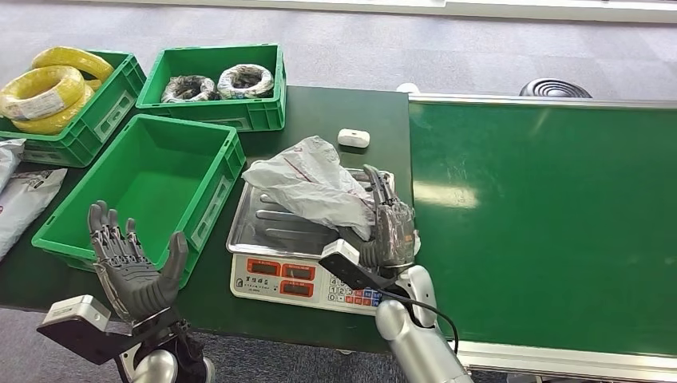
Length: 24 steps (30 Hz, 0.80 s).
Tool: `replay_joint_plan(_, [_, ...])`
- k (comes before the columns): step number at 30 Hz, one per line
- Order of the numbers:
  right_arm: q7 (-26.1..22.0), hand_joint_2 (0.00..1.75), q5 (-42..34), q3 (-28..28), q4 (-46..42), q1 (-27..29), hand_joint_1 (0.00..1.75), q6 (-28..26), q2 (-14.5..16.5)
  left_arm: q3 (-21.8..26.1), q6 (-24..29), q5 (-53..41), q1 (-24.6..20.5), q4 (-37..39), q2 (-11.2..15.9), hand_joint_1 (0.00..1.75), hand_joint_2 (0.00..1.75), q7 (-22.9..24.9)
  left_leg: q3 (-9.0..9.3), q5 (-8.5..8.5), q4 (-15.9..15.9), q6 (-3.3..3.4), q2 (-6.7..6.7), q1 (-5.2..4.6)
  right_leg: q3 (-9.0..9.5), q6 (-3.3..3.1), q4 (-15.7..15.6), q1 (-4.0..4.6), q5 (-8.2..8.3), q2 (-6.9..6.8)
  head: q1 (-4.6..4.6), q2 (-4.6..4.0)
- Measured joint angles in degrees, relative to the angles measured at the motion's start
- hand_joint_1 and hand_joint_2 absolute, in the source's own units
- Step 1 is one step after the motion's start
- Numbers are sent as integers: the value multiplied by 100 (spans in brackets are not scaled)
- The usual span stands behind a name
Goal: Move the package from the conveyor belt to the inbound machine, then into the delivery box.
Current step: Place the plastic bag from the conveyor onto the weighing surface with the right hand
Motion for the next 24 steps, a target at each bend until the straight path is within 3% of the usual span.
replay_joint_plan(7, [-1120,175,244,-819,-1879,783,0,-265,283,-40,-8,-2,32,2,4,0,175,0,-11,-1,-1,-1,0,0,-10,0,0,0,-2,0,0,0])
replay_joint_plan(17, [-1207,175,479,-1267,-5388,1439,0,-265,724,-201,193,-218,81,-20,73,0,175,0,-10,-1,-1,-1,1,0,-10,0,-1,-1,-1,0,-1,0])
replay_joint_plan(24, [-1207,175,379,-1391,-6302,1516,0,-263,809,-366,593,-472,-88,-431,182,0,175,0,-3,-1,-1,-1,1,0,-3,0,-1,0,-1,0,1,0])
